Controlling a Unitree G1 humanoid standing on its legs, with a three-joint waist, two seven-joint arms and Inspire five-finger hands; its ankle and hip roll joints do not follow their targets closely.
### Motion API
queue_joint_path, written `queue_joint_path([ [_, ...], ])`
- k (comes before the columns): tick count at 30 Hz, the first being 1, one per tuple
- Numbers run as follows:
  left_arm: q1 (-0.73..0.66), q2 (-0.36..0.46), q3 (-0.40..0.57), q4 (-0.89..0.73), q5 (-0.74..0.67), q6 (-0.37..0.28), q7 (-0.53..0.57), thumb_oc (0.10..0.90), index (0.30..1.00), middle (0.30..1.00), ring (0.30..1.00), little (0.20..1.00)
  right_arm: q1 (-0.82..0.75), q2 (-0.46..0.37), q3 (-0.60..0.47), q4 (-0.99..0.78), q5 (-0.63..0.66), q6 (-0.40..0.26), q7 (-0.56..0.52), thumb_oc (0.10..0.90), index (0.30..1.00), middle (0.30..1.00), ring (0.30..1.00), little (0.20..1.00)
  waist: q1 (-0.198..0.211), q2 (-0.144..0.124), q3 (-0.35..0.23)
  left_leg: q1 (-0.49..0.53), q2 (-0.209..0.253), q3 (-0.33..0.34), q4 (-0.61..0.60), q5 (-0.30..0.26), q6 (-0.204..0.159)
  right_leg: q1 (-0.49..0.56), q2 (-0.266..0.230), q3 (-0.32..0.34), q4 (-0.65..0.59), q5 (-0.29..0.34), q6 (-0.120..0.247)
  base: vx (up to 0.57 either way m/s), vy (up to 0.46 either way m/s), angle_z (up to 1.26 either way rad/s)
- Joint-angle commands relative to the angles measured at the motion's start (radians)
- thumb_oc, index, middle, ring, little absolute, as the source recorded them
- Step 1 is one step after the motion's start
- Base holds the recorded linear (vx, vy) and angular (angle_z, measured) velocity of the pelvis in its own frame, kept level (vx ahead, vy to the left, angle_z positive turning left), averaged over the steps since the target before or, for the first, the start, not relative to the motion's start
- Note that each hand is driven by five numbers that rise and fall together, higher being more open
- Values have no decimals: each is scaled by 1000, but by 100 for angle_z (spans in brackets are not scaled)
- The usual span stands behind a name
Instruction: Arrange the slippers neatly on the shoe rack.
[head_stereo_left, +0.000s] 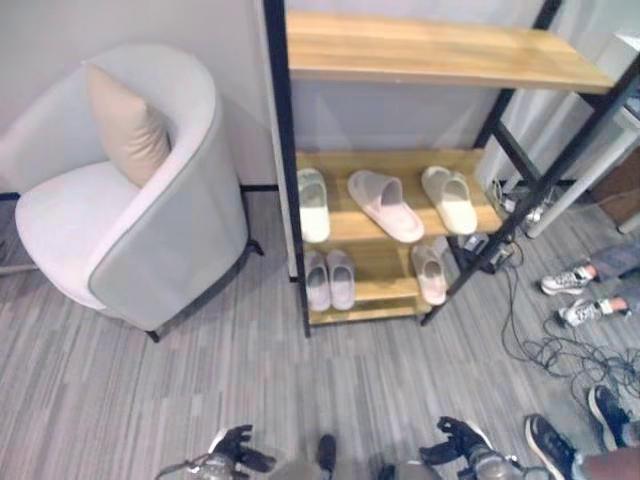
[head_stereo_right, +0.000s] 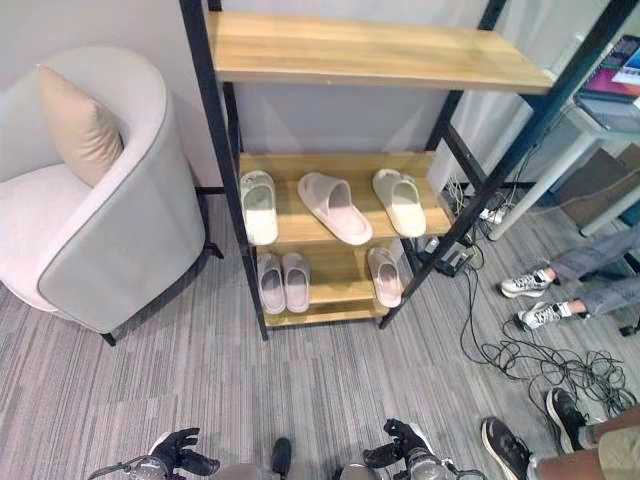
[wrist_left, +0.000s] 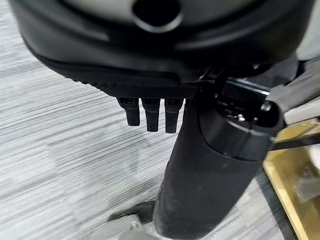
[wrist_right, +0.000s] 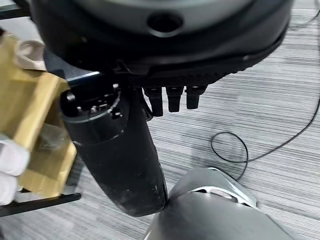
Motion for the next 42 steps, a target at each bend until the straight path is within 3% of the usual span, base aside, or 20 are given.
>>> queue_joint_path([
  [1,14,-14,2,-12,13,-33,16,800,900,900,900,900,34,-53,-4,4,-16,11,-12,800,900,900,900,900,-4,21,-7,-58,44,-66,125,-130,-57,28,7,53,-117,152,13,100,-130,-20],
  [7,31,-25,-12,0,41,-42,15,800,900,900,900,900,36,-63,-22,7,-20,11,-17,800,900,900,900,900,-11,31,-18,-39,66,-63,120,-152,-76,34,-49,116,-160,217,34,99,-192,-28],
  [10,42,-29,-10,5,31,-46,17,800,900,900,900,900,42,-75,-41,14,-15,13,-19,800,900,900,900,900,-10,30,-32,-32,90,-66,137,-166,-109,69,-76,142,-220,236,50,162,-445,-7],
  [11,41,-28,-4,8,22,-43,22,800,900,900,900,900,48,-76,-52,19,-9,11,-23,800,900,900,900,900,-9,25,-47,-34,109,-78,136,-161,-130,98,-55,152,-248,190,52,124,-393,0],
  [16,49,-31,-1,-1,3,-45,27,800,900,900,900,900,58,-81,-54,11,2,5,-33,800,900,900,900,900,-11,33,-53,-37,170,-117,133,-129,-168,95,0,152,-221,127,29,60,-375,10],
  [17,47,-38,-21,-15,8,-48,32,800,900,900,900,900,58,-86,-64,7,31,-9,-46,800,900,900,900,900,-18,35,-47,-63,209,-124,152,-94,-192,113,31,127,-229,98,4,8,-288,33],
  [18,47,-39,-21,-15,8,-48,32,800,900,900,900,900,58,-86,-64,7,31,-9,-46,800,900,900,900,900,-20,36,-47,-64,209,-126,153,-94,-193,113,32,125,-230,98,3,-31,-520,63],
  [19,42,-45,-47,-45,11,-50,38,800,900,900,900,900,61,-90,-72,-14,79,-23,-62,800,900,900,900,900,-38,33,-30,-108,259,-54,208,-32,-193,135,48,88,-244,90,-23,-59,-343,54],
  [21,39,-56,-51,-68,-5,-48,33,800,900,900,900,900,63,-87,-77,-28,116,-27,-60,800,900,900,900,900,-58,21,-16,-124,285,68,265,-53,-168,161,63,55,-262,81,-47,-46,-377,59],
  [22,39,-56,-51,-68,-5,-48,33,800,900,900,900,900,63,-87,-77,-28,116,-27,-60,800,900,900,900,900,-58,21,-16,-124,285,69,267,-54,-167,161,63,55,-262,81,-46,17,-246,45],
  [23,41,-66,-51,-58,-6,-46,29,800,900,900,900,900,65,-81,-64,-12,104,-23,-49,800,900,900,900,900,-47,25,-13,-130,218,55,261,-103,-153,174,72,50,-270,73,-48,22,-93,23],
  [24,41,-66,-51,-58,-6,-46,29,800,900,900,900,900,64,-81,-64,-12,104,-23,-49,800,900,900,900,900,-48,24,-16,-133,217,54,259,-101,-153,172,71,49,-271,75,-48,40,-124,13],
  [25,41,-70,-49,-48,-7,-46,30,800,900,900,900,900,63,-77,-59,-6,99,-23,-46,800,900,900,900,900,-45,27,-19,-142,179,41,246,-108,-148,173,76,44,-274,75,-46,17,-30,14],
  [26,41,-70,-49,-48,-7,-46,30,800,900,900,900,900,63,-77,-59,-6,99,-23,-46,800,900,900,900,900,-45,27,-19,-142,179,40,246,-108,-148,173,76,44,-274,75,-46,71,-66,18],
  [27,41,-77,-47,-16,-6,-42,28,800,900,900,900,900,60,-69,-49,4,95,-16,-40,800,900,900,900,900,-37,35,-28,-161,112,27,199,-94,-142,177,92,33,-281,75,-42,84,-37,19],
  [29,54,-78,-36,15,-3,-37,23,800,900,900,900,900,58,-56,-27,14,79,-13,-35,800,900,900,900,900,-13,45,-30,-173,73,-7,160,-68,-144,179,114,39,-278,70,-43,90,-21,23],
  [32,64,-81,-24,52,7,-32,17,800,900,900,900,900,58,-44,-7,29,47,-10,-31,800,900,900,900,900,-7,50,-39,-139,48,-80,102,-52,-134,189,131,48,-293,68,-47,67,20,-13],
  [41,68,-74,-4,49,2,-27,6,800,900,900,900,900,84,-9,3,58,30,3,-6,800,900,900,900,900,-9,38,-50,-83,43,-95,66,-61,-110,208,126,65,-312,69,-45,68,74,-16],
  [42,31,-136,118,65,-382,-14,-56,800,900,900,900,900,125,45,-9,127,82,47,18,800,900,900,900,900,-58,17,-9,-240,85,135,331,-28,-148,279,160,113,-313,13,-91,22,41,-3],
])
